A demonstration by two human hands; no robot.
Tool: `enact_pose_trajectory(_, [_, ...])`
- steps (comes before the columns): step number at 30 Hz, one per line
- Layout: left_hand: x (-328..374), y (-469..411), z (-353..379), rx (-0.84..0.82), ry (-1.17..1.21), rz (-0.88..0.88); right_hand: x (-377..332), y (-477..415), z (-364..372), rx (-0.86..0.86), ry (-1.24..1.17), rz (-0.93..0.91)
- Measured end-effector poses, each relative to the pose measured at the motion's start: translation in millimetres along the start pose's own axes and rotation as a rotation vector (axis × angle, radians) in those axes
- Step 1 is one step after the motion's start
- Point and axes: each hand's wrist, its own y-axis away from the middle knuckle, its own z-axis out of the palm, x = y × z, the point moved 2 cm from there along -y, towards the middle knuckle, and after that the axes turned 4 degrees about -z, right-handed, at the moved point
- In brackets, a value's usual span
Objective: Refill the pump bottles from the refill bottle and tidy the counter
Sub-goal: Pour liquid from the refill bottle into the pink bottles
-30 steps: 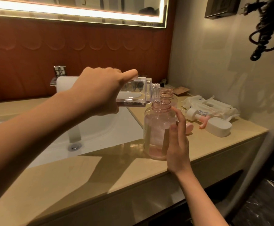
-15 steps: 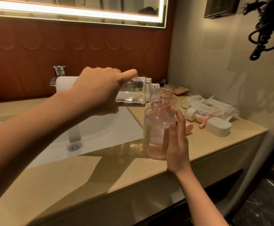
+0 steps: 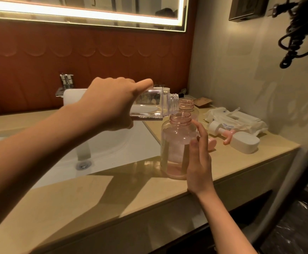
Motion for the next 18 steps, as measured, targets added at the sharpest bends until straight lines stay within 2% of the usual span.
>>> enact_pose_trajectory(18, [0.7, -0.8, -3.3, 0.027, -0.028, 0.018, -2.0, -0.1, 0.2, -0.003, -0.009, 0.006])
